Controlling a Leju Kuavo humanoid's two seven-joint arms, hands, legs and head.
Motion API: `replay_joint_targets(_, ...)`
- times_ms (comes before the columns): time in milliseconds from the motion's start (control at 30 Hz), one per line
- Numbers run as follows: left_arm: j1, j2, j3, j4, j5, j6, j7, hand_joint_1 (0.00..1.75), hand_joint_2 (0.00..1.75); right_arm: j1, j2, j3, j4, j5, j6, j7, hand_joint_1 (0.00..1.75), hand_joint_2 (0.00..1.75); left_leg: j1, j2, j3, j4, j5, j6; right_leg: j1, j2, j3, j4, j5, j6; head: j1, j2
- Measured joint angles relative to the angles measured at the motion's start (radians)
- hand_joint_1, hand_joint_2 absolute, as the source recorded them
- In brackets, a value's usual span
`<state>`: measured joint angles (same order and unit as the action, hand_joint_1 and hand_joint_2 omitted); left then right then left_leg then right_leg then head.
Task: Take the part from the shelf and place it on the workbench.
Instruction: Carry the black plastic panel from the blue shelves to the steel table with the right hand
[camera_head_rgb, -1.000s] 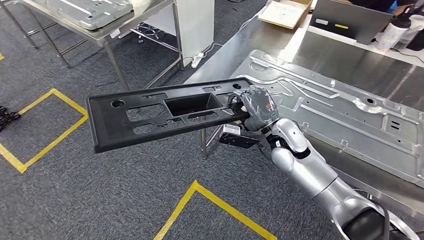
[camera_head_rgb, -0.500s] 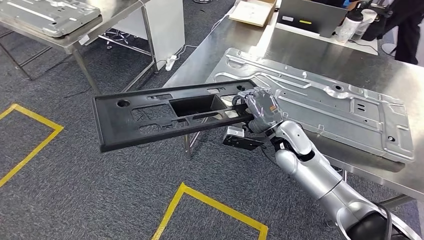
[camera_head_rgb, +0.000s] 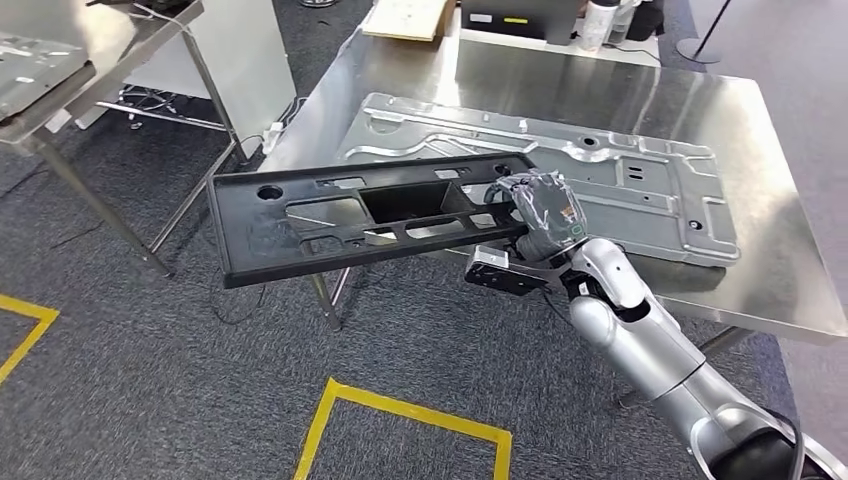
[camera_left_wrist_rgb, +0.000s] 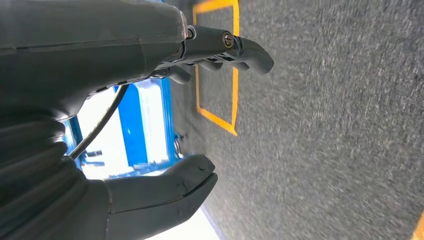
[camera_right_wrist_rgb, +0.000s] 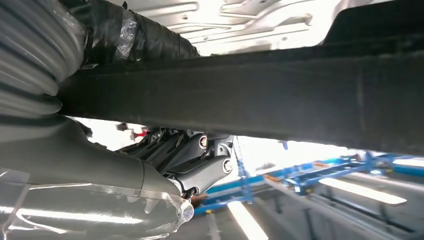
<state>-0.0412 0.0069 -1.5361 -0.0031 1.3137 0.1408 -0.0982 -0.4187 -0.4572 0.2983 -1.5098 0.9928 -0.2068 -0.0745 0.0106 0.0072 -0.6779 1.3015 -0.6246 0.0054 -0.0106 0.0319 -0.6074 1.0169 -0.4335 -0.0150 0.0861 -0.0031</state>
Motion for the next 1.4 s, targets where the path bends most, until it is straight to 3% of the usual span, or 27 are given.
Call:
replay_joint_targets(33,0.0,0.0,0.0,0.0,0.0,-0.001,0.0,0.0,1.75,0.004,0.0,-0.002,0.0,0.0,0.0,0.0,1.75,1.75,0.0,-0.001,-0.007,0.006,0.012,0.001,0.0,0.015,-0.001,0.003,-0.001,0.0,0.0,0.0)
replay_joint_targets(67,0.0,0.0,0.0,0.0,0.0,-0.002,0.0,0.0,1.75,0.007,-0.001,-0.006,0.0,0.0,0.0,0.0,1.75,1.75,0.0,-0.005,0.005,-0.028,0.043,0.004,0.0,0.03,-0.001,0.007,-0.002,0.001,0.0,0.0)
replay_joint_targets(100,0.0,0.0,0.0,0.0,0.001,-0.002,0.0,0.0,1.75,0.009,-0.004,-0.009,0.0,0.001,0.001,0.0,1.75,1.75,0.0,-0.018,0.032,-0.096,0.085,0.007,0.0,0.044,-0.002,0.011,-0.004,0.003,0.0,0.0)
replay_joint_targets(167,-0.002,0.001,0.0,0.0,0.001,-0.002,0.0,0.0,1.75,0.009,-0.009,-0.016,-0.002,0.004,0.002,0.002,1.75,1.75,0.002,-0.061,0.084,-0.219,0.138,0.014,0.001,0.07,-0.006,0.019,-0.007,0.011,0.0,0.0)
replay_joint_targets(233,-0.004,0.002,0.001,0.0,-0.001,-0.002,0.0,0.0,1.75,0.01,-0.016,-0.025,-0.003,0.009,0.005,0.005,1.75,1.75,0.0,-0.077,0.101,-0.258,0.145,0.017,-0.002,0.09,-0.013,0.021,-0.005,0.024,0.0,0.0)
replay_joint_targets(300,-0.008,0.001,0.001,0.0,-0.001,-0.001,-0.004,0.0,1.75,0.014,-0.027,-0.034,-0.005,0.014,0.011,0.01,1.75,1.75,-0.001,-0.054,0.105,-0.268,0.153,0.027,-0.007,0.104,-0.017,0.018,-0.001,0.038,0.0,0.0)
replay_joint_targets(367,-0.012,0.0,0.001,0.0,0.003,0.001,-0.019,0.0,1.75,0.016,-0.04,-0.042,-0.008,0.018,0.017,0.015,1.75,1.75,0.004,-0.03,0.111,-0.284,0.163,0.042,-0.004,0.066,-0.033,0.048,-0.023,0.048,0.003,0.0)
replay_joint_targets(433,-0.016,-0.004,0.001,0.0,0.002,0.008,-0.034,0.0,1.75,0.013,-0.045,-0.045,-0.008,0.026,0.025,0.019,1.75,1.75,0.005,-0.006,0.113,-0.294,0.167,0.049,-0.002,0.002,-0.085,0.156,-0.083,0.055,0.005,0.0)
replay_joint_targets(500,-0.021,-0.011,0.001,0.0,-0.002,0.015,-0.033,0.0,1.75,0.011,-0.043,-0.042,-0.008,0.037,0.033,0.025,1.75,1.75,0.004,0.019,0.112,-0.294,0.165,0.049,-0.008,-0.024,-0.14,0.269,-0.125,0.063,0.005,0.0)
replay_joint_targets(533,-0.024,-0.015,0.001,0.0,-0.002,0.016,-0.029,0.0,1.75,0.01,-0.041,-0.039,-0.008,0.047,0.035,0.032,1.75,1.75,0.004,0.03,0.113,-0.294,0.164,0.048,-0.011,-0.028,-0.145,0.282,-0.12,0.066,0.005,0.0)
replay_joint_targets(567,-0.027,-0.018,0.001,0.0,0.001,0.015,-0.024,0.0,1.75,0.008,-0.039,-0.036,-0.008,0.061,0.035,0.042,1.75,1.75,0.004,0.04,0.115,-0.293,0.162,0.046,-0.013,-0.031,-0.13,0.255,-0.098,0.068,0.005,0.0)
replay_joint_targets(633,-0.031,-0.022,0.001,0.0,0.011,0.008,-0.016,0.0,1.75,-0.002,-0.034,-0.028,-0.008,0.109,0.03,0.072,1.75,1.75,0.004,0.054,0.12,-0.291,0.156,0.038,-0.015,-0.046,-0.054,0.116,-0.036,0.066,0.005,0.0)
replay_joint_targets(700,-0.036,-0.021,0.001,0.0,0.019,-0.001,-0.009,0.0,1.75,-0.015,-0.026,-0.015,-0.004,0.157,0.027,0.1,1.75,1.75,0.001,0.065,0.122,-0.288,0.15,0.027,-0.009,-0.057,0.0,0.015,-0.008,0.056,0.005,0.0)
replay_joint_targets(800,-0.037,-0.018,0.001,0.0,0.021,-0.01,0.004,0.0,1.75,-0.028,-0.013,0.004,0.01,0.189,0.027,0.12,1.75,1.75,-0.002,0.072,0.126,-0.288,0.145,0.01,-0.004,-0.049,0.006,0.002,-0.01,0.038,0.004,0.0)
replay_joint_targets(867,-0.035,-0.016,0.001,0.0,0.021,-0.013,0.008,0.0,1.75,-0.037,-0.005,0.014,0.017,0.196,0.026,0.124,1.75,1.75,0.001,0.047,0.114,-0.257,0.123,-0.001,-0.009,-0.045,0.008,-0.002,-0.009,0.025,0.004,0.0)
replay_joint_targets(967,-0.028,-0.013,0.001,0.0,0.021,-0.014,0.009,0.0,1.75,-0.047,0.011,0.023,0.028,0.197,0.026,0.124,1.75,1.75,0.003,0.005,0.025,-0.08,0.037,-0.008,-0.008,-0.043,0.01,-0.003,-0.011,0.01,0.004,0.0)
replay_joint_targets(1000,-0.026,-0.012,0.001,0.0,0.021,-0.014,0.01,0.0,1.75,-0.049,0.017,0.026,0.032,0.197,0.026,0.124,1.75,1.75,0.003,0.002,-0.007,-0.022,0.021,-0.009,-0.006,-0.04,0.01,-0.001,-0.013,0.008,0.004,0.0)
replay_joint_targets(1033,-0.024,-0.012,0.001,0.0,0.021,-0.014,0.01,0.0,1.75,-0.05,0.021,0.028,0.035,0.197,0.026,0.124,1.75,1.75,0.003,0.001,-0.027,0.006,0.023,-0.009,-0.004,-0.036,0.011,0.001,-0.015,0.006,0.004,0.0)
replay_joint_targets(1067,-0.022,-0.011,0.001,0.0,0.021,-0.014,0.01,0.0,1.75,-0.051,0.024,0.03,0.039,0.198,0.026,0.125,1.75,1.75,0.003,0.001,-0.028,-0.004,0.044,-0.007,-0.003,-0.032,0.011,0.003,-0.017,0.005,0.004,0.0)
replay_joint_targets(1133,-0.019,-0.011,0.001,0.0,0.021,-0.013,0.011,0.0,1.75,-0.054,0.028,0.034,0.043,0.202,0.025,0.125,1.75,1.75,0.002,-0.003,0.016,-0.121,0.123,0.001,-0.002,-0.024,0.013,0.01,-0.023,0.007,0.004,0.0)
replay_joint_targets(1200,-0.019,-0.01,0.001,0.0,0.023,-0.011,0.011,0.0,1.75,-0.061,0.033,0.038,0.046,0.21,0.024,0.125,1.75,1.75,0.0,-0.011,0.063,-0.232,0.168,0.009,0.001,-0.016,0.011,0.018,-0.029,0.015,0.004,0.0)
replay_joint_targets(1267,-0.019,-0.011,0.001,0.0,0.026,-0.008,0.011,0.0,1.75,-0.067,0.037,0.041,0.049,0.218,0.023,0.126,1.75,1.75,-0.001,-0.015,0.075,-0.262,0.17,0.011,0.005,-0.011,0.007,0.023,-0.031,0.02,0.004,0.0)
replay_joint_targets(1400,-0.018,-0.012,0.001,0.0,0.029,-0.01,0.006,0.0,1.75,-0.07,0.043,0.049,0.051,0.234,0.021,0.124,1.75,1.75,-0.003,-0.015,0.075,-0.264,0.171,0.012,0.003,-0.012,0.01,0.017,-0.03,0.02,0.005,0.0)
